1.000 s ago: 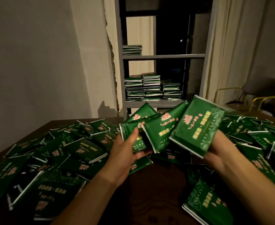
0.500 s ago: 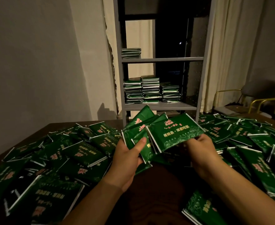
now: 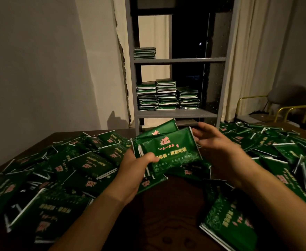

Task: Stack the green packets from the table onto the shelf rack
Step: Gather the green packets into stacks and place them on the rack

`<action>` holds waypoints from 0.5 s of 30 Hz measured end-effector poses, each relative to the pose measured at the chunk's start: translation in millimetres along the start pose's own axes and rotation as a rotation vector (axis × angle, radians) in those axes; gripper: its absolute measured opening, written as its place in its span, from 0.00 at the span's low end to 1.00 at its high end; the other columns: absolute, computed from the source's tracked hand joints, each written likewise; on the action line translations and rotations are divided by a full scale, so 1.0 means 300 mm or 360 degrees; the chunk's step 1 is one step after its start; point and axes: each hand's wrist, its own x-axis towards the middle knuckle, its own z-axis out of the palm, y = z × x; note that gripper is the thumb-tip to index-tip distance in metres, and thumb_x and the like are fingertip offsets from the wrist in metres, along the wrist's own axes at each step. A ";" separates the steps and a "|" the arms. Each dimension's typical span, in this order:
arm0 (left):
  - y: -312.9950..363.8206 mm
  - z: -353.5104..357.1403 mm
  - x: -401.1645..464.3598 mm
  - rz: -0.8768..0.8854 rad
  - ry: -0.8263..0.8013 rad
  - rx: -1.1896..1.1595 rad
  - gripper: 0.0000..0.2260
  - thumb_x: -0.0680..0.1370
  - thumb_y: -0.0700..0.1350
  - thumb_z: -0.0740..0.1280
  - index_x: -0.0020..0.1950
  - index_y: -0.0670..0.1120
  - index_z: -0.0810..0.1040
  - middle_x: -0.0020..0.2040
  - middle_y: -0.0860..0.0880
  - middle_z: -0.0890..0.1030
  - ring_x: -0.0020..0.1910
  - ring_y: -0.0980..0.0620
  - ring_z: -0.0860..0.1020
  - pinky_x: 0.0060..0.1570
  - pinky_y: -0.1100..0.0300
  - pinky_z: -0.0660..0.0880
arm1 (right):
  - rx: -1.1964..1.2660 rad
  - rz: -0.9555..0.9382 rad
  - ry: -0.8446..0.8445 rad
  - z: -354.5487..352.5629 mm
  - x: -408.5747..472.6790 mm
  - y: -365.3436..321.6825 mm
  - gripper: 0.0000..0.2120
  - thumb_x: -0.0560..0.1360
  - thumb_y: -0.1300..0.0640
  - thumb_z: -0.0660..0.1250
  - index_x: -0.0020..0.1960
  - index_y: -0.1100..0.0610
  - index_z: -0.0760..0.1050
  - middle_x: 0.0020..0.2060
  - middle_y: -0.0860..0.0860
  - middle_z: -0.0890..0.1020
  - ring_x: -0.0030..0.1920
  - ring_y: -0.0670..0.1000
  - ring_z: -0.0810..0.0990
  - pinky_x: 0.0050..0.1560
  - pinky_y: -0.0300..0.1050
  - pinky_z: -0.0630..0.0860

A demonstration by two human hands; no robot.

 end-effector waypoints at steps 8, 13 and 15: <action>-0.006 0.011 -0.026 0.0321 -0.0120 0.0279 0.23 0.73 0.29 0.64 0.61 0.51 0.73 0.58 0.46 0.79 0.52 0.51 0.81 0.38 0.62 0.80 | -0.0780 0.0040 -0.0336 -0.003 -0.030 0.031 0.22 0.69 0.72 0.74 0.59 0.56 0.78 0.53 0.52 0.85 0.55 0.47 0.84 0.54 0.41 0.81; -0.020 0.043 -0.058 0.0325 -0.0180 0.0429 0.24 0.64 0.36 0.63 0.58 0.53 0.76 0.60 0.49 0.77 0.53 0.50 0.79 0.43 0.49 0.83 | -0.0697 0.0083 -0.0378 0.010 -0.036 0.057 0.42 0.68 0.76 0.73 0.73 0.47 0.64 0.59 0.53 0.80 0.57 0.50 0.83 0.54 0.46 0.82; -0.028 0.051 -0.064 0.0298 -0.0225 0.0511 0.24 0.63 0.36 0.62 0.56 0.54 0.77 0.56 0.48 0.78 0.50 0.49 0.79 0.48 0.43 0.81 | -0.0754 0.0090 -0.0437 0.015 -0.037 0.066 0.36 0.72 0.74 0.70 0.72 0.47 0.64 0.58 0.53 0.79 0.57 0.50 0.83 0.56 0.49 0.81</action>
